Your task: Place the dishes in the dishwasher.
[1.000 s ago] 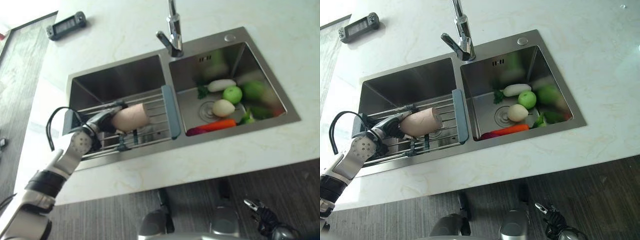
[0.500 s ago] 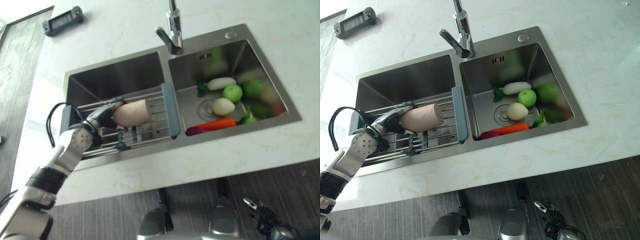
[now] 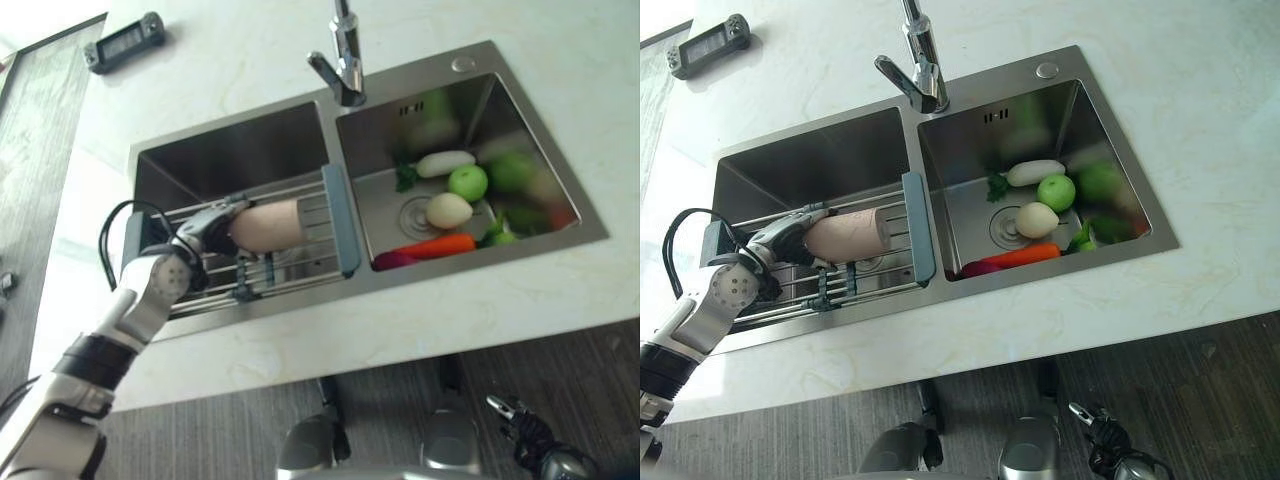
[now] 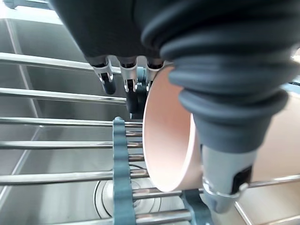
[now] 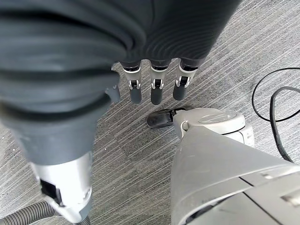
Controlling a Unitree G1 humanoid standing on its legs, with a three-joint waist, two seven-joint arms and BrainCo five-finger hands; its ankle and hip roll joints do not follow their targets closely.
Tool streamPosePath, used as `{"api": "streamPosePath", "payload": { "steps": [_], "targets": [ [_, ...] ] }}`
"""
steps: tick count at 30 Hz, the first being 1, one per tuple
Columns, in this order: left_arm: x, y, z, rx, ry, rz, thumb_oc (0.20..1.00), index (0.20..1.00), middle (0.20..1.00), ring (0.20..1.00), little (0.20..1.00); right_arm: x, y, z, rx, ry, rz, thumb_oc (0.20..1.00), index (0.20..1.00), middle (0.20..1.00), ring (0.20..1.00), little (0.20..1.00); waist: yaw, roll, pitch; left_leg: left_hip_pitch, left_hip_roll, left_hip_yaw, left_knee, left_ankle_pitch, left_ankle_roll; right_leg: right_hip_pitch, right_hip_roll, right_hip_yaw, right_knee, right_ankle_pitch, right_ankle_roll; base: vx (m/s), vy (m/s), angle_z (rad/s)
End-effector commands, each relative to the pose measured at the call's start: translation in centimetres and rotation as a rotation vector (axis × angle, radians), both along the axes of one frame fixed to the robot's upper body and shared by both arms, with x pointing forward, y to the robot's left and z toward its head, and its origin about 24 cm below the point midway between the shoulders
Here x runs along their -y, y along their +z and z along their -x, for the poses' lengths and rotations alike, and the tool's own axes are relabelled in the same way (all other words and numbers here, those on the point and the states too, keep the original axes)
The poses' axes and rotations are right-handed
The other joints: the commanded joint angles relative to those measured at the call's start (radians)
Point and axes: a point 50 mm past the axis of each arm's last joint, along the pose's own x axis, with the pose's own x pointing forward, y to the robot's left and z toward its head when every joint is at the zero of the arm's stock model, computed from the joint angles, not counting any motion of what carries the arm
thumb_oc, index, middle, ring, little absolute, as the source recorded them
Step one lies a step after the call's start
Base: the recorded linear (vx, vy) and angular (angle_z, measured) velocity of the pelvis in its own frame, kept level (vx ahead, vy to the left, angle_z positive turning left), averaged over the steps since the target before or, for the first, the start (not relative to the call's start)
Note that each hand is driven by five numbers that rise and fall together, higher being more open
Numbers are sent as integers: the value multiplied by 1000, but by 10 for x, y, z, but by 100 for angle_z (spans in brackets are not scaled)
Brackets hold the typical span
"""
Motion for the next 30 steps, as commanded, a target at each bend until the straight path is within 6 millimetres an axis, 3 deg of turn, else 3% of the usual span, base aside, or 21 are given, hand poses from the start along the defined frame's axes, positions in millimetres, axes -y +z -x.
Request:
{"api": "streamPosePath", "payload": {
  "steps": [1, 15, 30],
  "targets": [
    [-16, 31, -6, 78, 91, -76, 1000, 1000, 1000, 1000, 1000, -11, 3, -16, 67, -8, -18, 1000, 1000, 1000, 1000, 1000, -6, -24, 7, -3, -26, -71, 5, -117, 9, -7, -23, 28, 93, -121, 58, 0, 0, 0],
    [-9, 43, -7, -24, 59, -191, 1000, 1000, 1000, 1000, 1000, -2, 5, -13, 61, -38, -4, 1000, 1000, 1000, 1000, 1000, -20, 13, -3, 6, -26, -50, 0, -116, 3, 5, -32, 21, 69, -108, 58, -7, -2, 0],
    [9, 44, -17, -64, 10, -217, 1000, 1000, 1000, 1000, 1000, -3, 4, -10, 50, -38, -9, 1000, 1000, 1000, 1000, 1000, -46, 21, -4, 15, -25, -34, 0, -118, 3, 11, -32, 35, 55, -100, 58, 2, -1, 0]
  ]
}}
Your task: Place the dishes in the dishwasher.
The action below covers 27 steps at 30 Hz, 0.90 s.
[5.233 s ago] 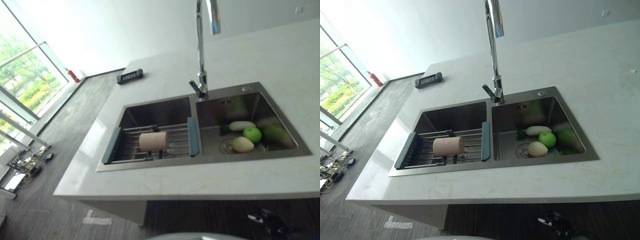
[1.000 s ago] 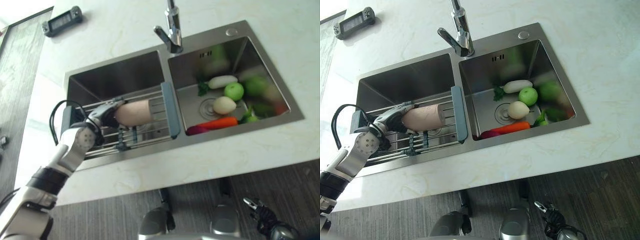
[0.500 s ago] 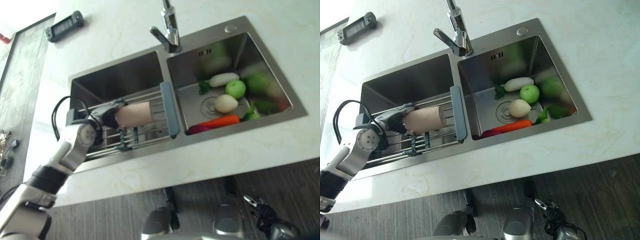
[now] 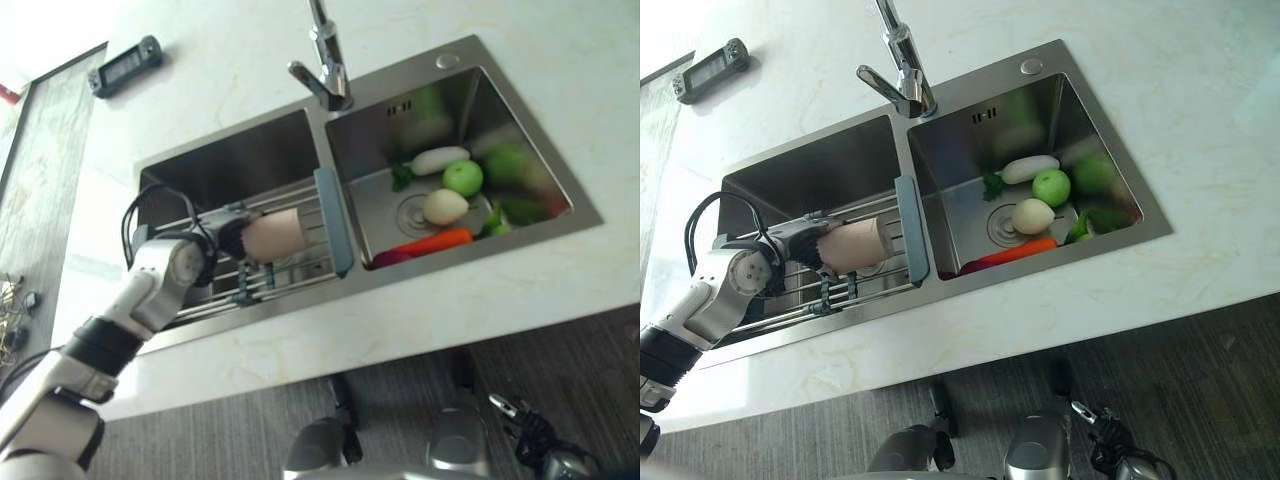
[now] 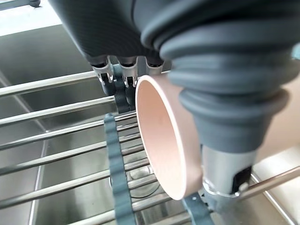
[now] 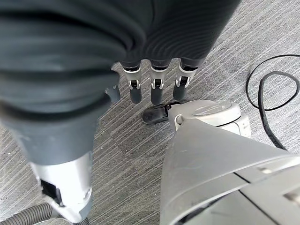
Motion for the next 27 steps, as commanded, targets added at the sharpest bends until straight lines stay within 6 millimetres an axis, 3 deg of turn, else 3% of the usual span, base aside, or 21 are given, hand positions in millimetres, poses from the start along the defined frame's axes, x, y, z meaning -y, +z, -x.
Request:
{"api": "streamPosePath", "payload": {
  "steps": [1, 15, 27],
  "targets": [
    [-11, 35, -11, 114, 47, -23, 1000, 1000, 1000, 1000, 1000, -6, 2, -8, 56, -27, -25, 1000, 1000, 1000, 1000, 1000, -13, -33, -4, 1, -23, -44, 0, -119, 2, 2, -30, 29, 56, -105, 62, 0, 0, 0],
    [-8, 25, -16, 60, 76, 22, 1000, 1000, 1000, 1000, 1000, -4, 3, -8, 59, -31, -24, 1000, 1000, 1000, 1000, 1000, -26, -32, 1, 2, -20, -38, 0, -118, 1, -1, -27, 41, 56, -106, 62, 0, 0, 0],
    [-10, -8, -28, -4, 174, 79, 1000, 1000, 1000, 1000, 1000, -11, 3, -16, 62, 5, -26, 1000, 1000, 1000, 1000, 1000, -51, -46, 10, -7, -14, -30, 0, -113, 0, -19, -23, 59, 64, -107, 62, -2, -1, -1]
  ]
}}
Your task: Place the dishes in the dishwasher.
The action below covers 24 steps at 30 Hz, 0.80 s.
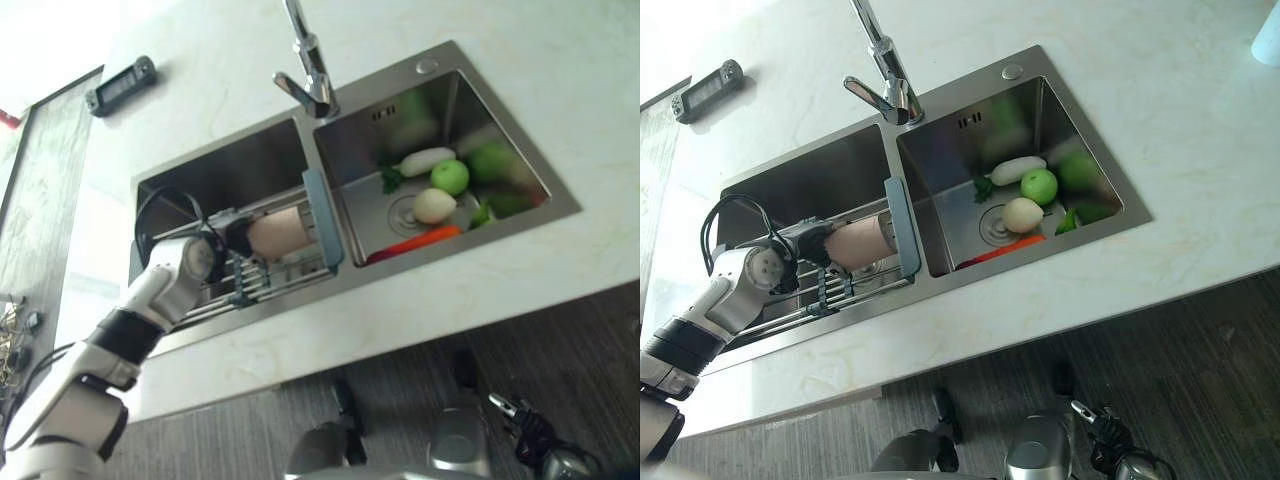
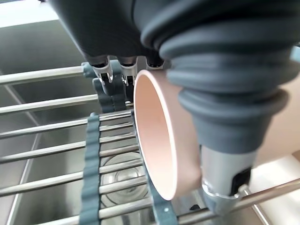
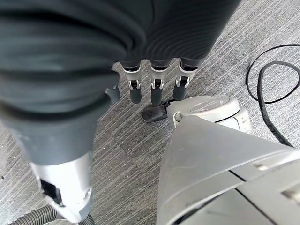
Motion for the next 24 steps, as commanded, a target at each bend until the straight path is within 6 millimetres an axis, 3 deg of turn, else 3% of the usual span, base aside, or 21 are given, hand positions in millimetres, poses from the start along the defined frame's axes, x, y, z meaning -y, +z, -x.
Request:
{"api": "streamPosePath", "payload": {
  "steps": [1, 3, 4, 5, 6, 24],
  "targets": [
    [-15, 6, -12, 14, 84, -29, 1000, 1000, 1000, 1000, 1000, -11, 3, -16, 65, 4, -28, 1000, 1000, 1000, 1000, 1000, -27, -59, 26, -7, -13, -49, 7, -114, -1, -5, -23, 33, 64, -119, 63, -3, -4, -5],
    [-13, 0, -14, 4, 92, -30, 1000, 1000, 1000, 1000, 1000, -13, 4, -20, 66, 12, -27, 1000, 1000, 1000, 1000, 1000, -30, -61, 29, -9, -12, -47, 7, -113, -1, -9, -23, 36, 68, -121, 63, -2, 1, -2],
    [-12, -2, -14, 3, 89, -30, 947, 947, 947, 947, 947, -13, 4, -20, 66, 13, -27, 1000, 1000, 1000, 1000, 1000, -31, -61, 30, -9, -12, -47, 7, -113, -1, -10, -23, 36, 68, -121, 63, 0, 0, 0],
    [-11, -2, -14, 5, 84, -35, 420, 420, 420, 420, 420, -13, 4, -21, 67, 15, -26, 1000, 1000, 1000, 1000, 1000, -31, -60, 31, -10, -12, -48, 7, -113, -1, -11, -24, 37, 69, -121, 63, 0, 0, 0],
    [-10, -2, -15, 0, 77, -51, 200, 200, 200, 200, 200, -12, 5, -22, 69, 16, -24, 1000, 1000, 1000, 1000, 1000, -32, -60, 33, -10, -13, -48, 7, -113, -1, -12, -24, 38, 70, -121, 63, 0, 0, 0],
    [5, 1, -14, -33, -59, -165, 200, 200, 200, 200, 200, -10, 6, -25, 79, 14, -18, 1000, 1000, 1000, 1000, 1000, -34, -59, 29, -6, -11, -42, 7, -115, -2, -5, -26, 32, 63, -118, 63, 0, 0, 0]
  ]
}}
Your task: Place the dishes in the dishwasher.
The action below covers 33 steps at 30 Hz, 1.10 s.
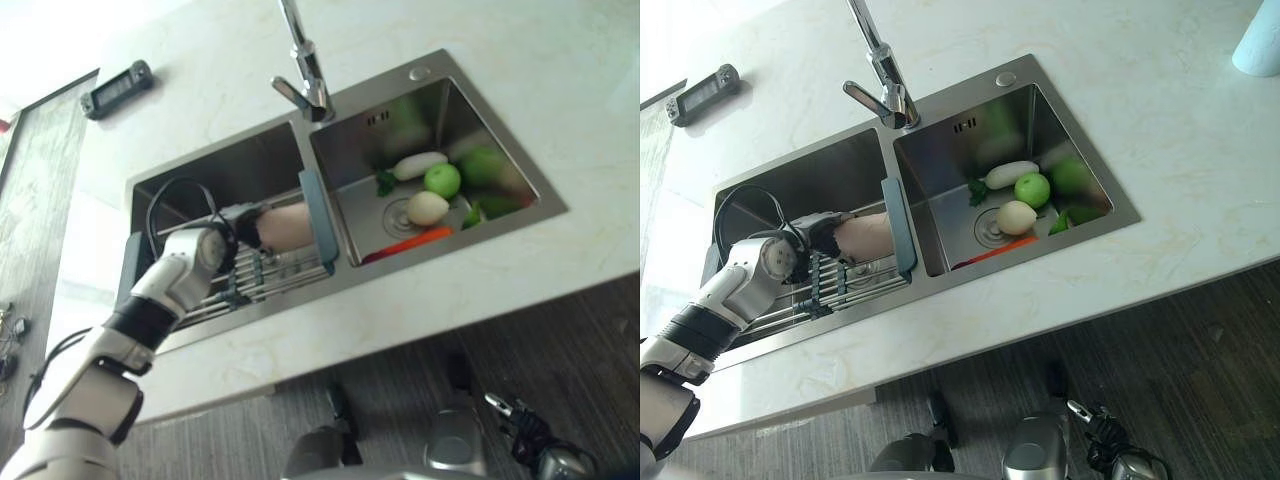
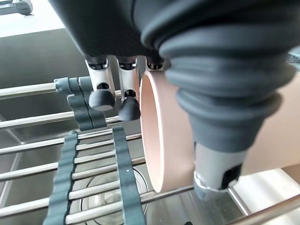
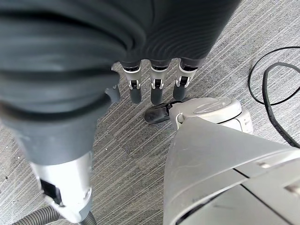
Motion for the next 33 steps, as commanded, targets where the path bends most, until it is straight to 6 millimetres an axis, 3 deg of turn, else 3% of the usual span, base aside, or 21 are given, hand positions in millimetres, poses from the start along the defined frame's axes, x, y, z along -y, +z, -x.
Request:
{"api": "streamPosePath", "payload": {
  "steps": [1, 8, 12, 15, 22, 23, 26, 28, 30, 33],
  "targets": [
    [-5, -5, -2, -35, -31, -113, 200, 200, 200, 200, 200, -5, 7, -21, 86, -1, -16, 1000, 1000, 1000, 1000, 1000, -29, -37, 45, 5, -11, -45, 7, -117, -2, 10, -26, 25, 61, -117, 55, 0, 0, 0],
    [-8, 11, 4, 96, -5, -8, 200, 200, 200, 200, 200, -9, 2, -13, 76, -48, -30, 1000, 1000, 1000, 1000, 1000, -1, -43, 9, 30, -9, -54, 7, -126, 0, 51, -23, 0, 50, -125, 55, 5, -18, 3],
    [-40, 16, 22, 156, 90, 0, 200, 200, 200, 200, 200, -11, -2, -3, 59, -109, -40, 1000, 1000, 1000, 1000, 1000, 39, -42, -20, 48, -8, -65, 7, -131, 2, 83, -26, -28, 48, -134, 55, 3, -14, 7],
    [-81, 10, 54, 229, 218, -16, 200, 200, 200, 200, 200, -17, -11, 15, 6, -163, -48, 1000, 1000, 1000, 1000, 1000, 92, -45, -66, 76, -8, -82, 7, -141, 6, 138, -27, -72, 35, -147, 55, 42, -34, 22],
    [-112, 9, 87, 317, 346, -75, 200, 200, 200, 200, 200, -26, -20, 31, -43, -201, -65, 1000, 1000, 1000, 1000, 1000, 144, -55, -110, 98, -13, -110, 7, -155, 10, 183, -28, -115, 37, -164, 55, 24, -11, 29],
    [-124, 17, 99, 438, 401, -72, 200, 200, 200, 200, 200, -30, -22, 34, -58, -198, -72, 1000, 1000, 1000, 1000, 1000, 161, -59, -123, 104, -15, -120, 7, -158, 12, 197, -28, -130, 39, -172, 55, 18, -3, 21],
    [-135, 42, 114, 757, 440, 2, 200, 200, 200, 200, 200, -36, -25, 40, -83, -184, -75, 1000, 1000, 1000, 1000, 1000, 182, -65, -141, 110, -18, -132, 7, -162, 11, 214, -27, -147, 42, -185, 51, 11, 4, 13],
    [-126, 66, 128, 1092, 381, 63, 200, 200, 200, 200, 200, -46, -29, 45, -104, -173, -85, 1000, 1000, 1000, 1000, 1000, 202, -79, -159, 111, -14, -145, 7, -164, 6, 227, -24, -166, 45, -198, 45, 6, -41, 25],
    [-114, 79, 138, 1317, 314, 79, 200, 200, 200, 200, 200, -54, -32, 47, -116, -159, -91, 1000, 1000, 1000, 1000, 1000, 212, -91, -175, 111, -8, -155, 7, -164, -2, 237, -18, -182, 45, -209, 37, 17, -66, 25],
    [-106, 89, 151, 1516, 277, 81, 200, 200, 200, 200, 200, -58, -33, 47, -118, -133, -97, 1000, 1000, 1000, 1000, 1000, 225, -104, -193, 114, 1, -168, 7, -163, -13, 249, -8, -197, 46, -223, 26, 23, -67, 22]
  ]
}}
